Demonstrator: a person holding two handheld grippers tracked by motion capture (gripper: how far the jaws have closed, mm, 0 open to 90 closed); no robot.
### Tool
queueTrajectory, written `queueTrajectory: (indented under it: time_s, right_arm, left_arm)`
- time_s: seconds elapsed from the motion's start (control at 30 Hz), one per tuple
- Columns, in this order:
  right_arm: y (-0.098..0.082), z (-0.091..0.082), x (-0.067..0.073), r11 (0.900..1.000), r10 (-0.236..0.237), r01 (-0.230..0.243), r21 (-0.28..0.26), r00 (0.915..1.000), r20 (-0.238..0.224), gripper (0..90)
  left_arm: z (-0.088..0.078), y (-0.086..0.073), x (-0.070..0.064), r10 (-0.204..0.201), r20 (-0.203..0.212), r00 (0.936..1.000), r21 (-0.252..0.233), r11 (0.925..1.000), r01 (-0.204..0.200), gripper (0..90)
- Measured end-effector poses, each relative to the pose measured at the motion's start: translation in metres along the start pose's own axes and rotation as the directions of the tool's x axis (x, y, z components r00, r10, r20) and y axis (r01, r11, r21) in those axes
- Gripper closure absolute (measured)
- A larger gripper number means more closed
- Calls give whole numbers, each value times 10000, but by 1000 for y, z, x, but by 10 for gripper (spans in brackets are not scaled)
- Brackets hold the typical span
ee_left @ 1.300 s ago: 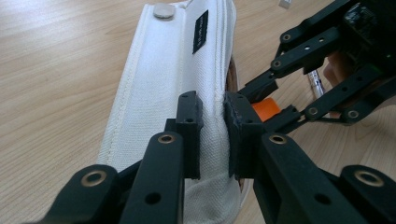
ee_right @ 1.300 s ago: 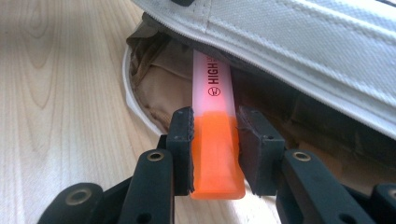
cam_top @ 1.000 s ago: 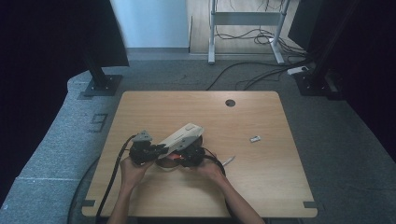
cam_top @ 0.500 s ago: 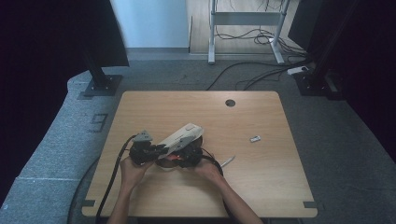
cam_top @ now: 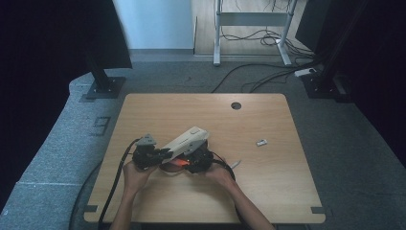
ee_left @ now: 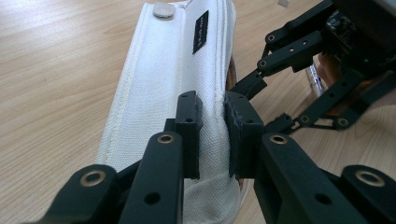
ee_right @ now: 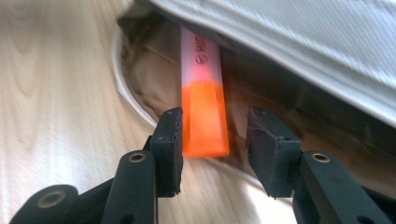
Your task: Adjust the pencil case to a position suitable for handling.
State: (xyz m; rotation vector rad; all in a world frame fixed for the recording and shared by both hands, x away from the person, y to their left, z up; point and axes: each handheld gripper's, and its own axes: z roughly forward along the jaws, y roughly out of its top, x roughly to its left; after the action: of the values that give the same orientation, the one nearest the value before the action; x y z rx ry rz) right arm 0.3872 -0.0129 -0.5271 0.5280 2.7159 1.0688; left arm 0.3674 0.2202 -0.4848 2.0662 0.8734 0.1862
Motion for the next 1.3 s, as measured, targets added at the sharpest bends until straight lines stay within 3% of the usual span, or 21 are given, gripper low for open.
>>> queueTrajectory:
  time_s: [0.27,0.5,1.07,1.3]
  right_arm:
    - [-4,1,-13,9995,315,-314,-37,9983,498,574]
    - [-4,3,-15,9995,311,-309,-47,9980,553,573]
    - [-8,-28,-21,9971,671,-664,-376,9976,177,245]
    - [-18,-43,-25,9963,710,-702,-505,9974,128,227]
  left_arm:
    - [0,0,0,-1,33,10000,28,10000,1,766]
    - [0,0,0,-1,35,10000,15,10000,1,766]
    - [1,0,0,-32,104,9999,24,10000,31,760]
    - [1,0,1,-41,138,9999,55,10000,40,759]
